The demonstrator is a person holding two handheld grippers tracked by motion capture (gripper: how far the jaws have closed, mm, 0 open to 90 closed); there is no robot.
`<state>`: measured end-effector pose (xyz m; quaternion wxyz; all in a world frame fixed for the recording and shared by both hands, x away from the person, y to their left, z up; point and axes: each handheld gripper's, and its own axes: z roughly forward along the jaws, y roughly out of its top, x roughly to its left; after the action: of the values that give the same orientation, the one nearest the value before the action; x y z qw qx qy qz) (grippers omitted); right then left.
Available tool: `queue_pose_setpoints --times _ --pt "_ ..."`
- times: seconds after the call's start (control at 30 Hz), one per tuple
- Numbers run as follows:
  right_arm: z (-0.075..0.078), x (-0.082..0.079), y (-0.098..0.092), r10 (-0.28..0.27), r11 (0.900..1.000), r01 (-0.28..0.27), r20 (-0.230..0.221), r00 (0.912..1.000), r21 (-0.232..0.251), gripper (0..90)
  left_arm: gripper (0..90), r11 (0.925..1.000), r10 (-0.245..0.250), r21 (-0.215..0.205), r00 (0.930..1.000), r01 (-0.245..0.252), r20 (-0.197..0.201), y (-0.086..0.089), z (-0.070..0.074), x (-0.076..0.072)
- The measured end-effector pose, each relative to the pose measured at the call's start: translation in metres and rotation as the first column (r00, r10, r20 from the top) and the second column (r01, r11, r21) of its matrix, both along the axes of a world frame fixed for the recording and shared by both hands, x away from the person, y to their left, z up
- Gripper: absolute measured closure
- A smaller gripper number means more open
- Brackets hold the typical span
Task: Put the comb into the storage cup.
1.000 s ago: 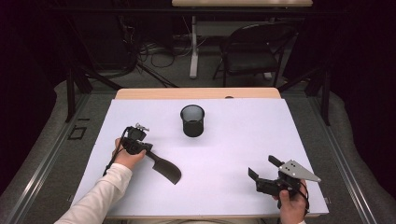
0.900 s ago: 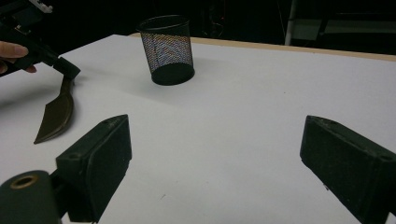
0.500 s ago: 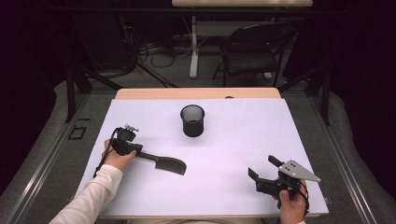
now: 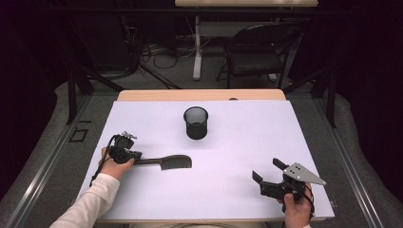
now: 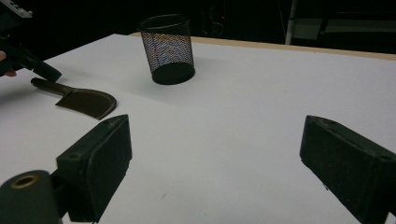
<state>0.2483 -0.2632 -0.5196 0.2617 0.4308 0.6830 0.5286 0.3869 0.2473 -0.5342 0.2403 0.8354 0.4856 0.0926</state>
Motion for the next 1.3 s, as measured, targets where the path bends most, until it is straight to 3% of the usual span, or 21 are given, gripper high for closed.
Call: queue_pose_setpoints --times 0.33,1.3 --pt "0.000 0.000 0.000 -0.001 1.000 0.001 -0.008 1.0000 0.000 8.9 90.0 0.9998 -0.008 -0.017 1.0000 0.008 0.000 0.004 0.000 -0.011" --pt "0.000 -0.001 0.000 -0.001 1.000 0.001 -0.012 0.9999 -0.001 9.1 90.0 0.9983 -0.057 -0.015 0.9983 0.056 -0.012 0.003 0.000 -0.029"
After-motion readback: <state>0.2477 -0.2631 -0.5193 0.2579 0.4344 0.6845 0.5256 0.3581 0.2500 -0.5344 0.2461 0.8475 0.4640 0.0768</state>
